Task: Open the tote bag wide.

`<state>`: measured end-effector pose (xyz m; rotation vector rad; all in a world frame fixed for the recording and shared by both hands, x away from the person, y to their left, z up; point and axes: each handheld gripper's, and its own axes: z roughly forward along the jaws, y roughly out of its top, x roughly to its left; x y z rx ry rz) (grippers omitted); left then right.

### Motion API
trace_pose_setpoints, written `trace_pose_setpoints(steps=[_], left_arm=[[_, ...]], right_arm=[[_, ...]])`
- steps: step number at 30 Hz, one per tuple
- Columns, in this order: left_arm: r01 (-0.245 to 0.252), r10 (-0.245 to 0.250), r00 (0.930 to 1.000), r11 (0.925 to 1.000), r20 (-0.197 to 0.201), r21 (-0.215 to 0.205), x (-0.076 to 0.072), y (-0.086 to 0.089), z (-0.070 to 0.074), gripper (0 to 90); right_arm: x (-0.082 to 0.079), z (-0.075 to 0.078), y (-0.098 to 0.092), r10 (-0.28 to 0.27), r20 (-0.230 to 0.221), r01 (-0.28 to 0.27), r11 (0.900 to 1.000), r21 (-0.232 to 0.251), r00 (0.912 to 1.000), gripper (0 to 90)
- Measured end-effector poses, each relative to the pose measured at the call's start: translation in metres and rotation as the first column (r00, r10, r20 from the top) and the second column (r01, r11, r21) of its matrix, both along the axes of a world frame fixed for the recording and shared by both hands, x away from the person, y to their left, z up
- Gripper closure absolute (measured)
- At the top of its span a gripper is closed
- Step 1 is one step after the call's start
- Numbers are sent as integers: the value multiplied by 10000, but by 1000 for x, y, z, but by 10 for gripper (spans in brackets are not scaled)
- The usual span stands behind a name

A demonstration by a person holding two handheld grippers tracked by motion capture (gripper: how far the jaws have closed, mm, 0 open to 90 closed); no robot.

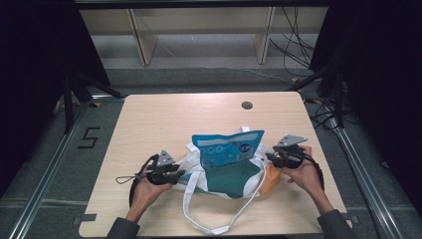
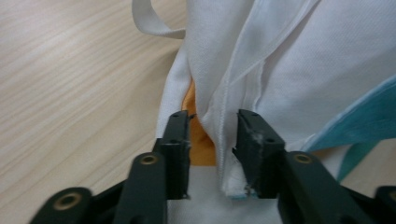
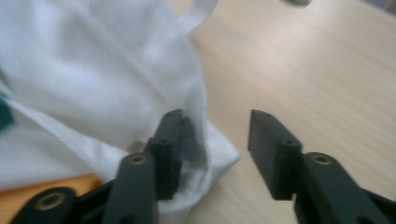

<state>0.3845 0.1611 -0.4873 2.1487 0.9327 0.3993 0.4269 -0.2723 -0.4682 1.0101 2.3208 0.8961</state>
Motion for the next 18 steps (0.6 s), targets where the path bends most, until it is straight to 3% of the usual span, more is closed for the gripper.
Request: trace_pose_setpoints(steps=[1,3,4,5,6,8,9,10,11,12,13,14,18], left_arm=[[-26,26,10000,10000,66,-61,0,2,5,573],[-126,133,9997,9991,181,-401,0,4,14,534],[-187,208,9996,9951,205,-967,-1,2,19,522],[-187,208,9996,9951,205,-967,-1,2,19,519],[45,-10,9993,9953,368,-967,-2,-1,26,511],[287,-244,9975,9974,663,-659,-2,-8,33,493],[287,-244,9975,9974,663,-659,-2,-8,33,482],[551,-508,9956,9970,789,-536,0,-14,36,477],[511,-462,9961,9967,749,-638,0,-18,37,477],[511,-462,9961,9967,749,-638,0,-18,37,474],[701,-650,9949,9954,767,-651,1,-22,38,474],[929,-895,9933,9947,737,-444,4,-27,39,466],[1004,-968,9932,9934,642,-561,14,-33,36,479]], right_arm=[[-2,7,-3,-252,204,240,9980,578,9995,518],[-8,22,-10,-279,254,249,9937,1090,9993,493],[-11,31,-13,-243,423,186,9913,1304,9988,485],[-11,31,-13,-243,423,186,9913,1304,9988,485],[-22,51,-15,-238,682,104,9816,1906,9974,482],[-32,66,-13,135,833,-336,9689,2454,9964,482],[-32,66,-13,135,833,-336,9689,2454,9964,482],[-41,74,-5,653,965,-877,9643,2499,9932,478],[-41,76,-2,1001,1172,-1248,9657,2278,9881,475],[-41,76,-2,1001,1172,-1248,9657,2278,9881,475],[-44,77,4,1151,1113,-1383,9633,2301,9871,470],[-47,74,15,1730,842,-1878,9564,2235,9813,466],[-45,65,31,2490,529,-2545,9417,2202,9671,459]])
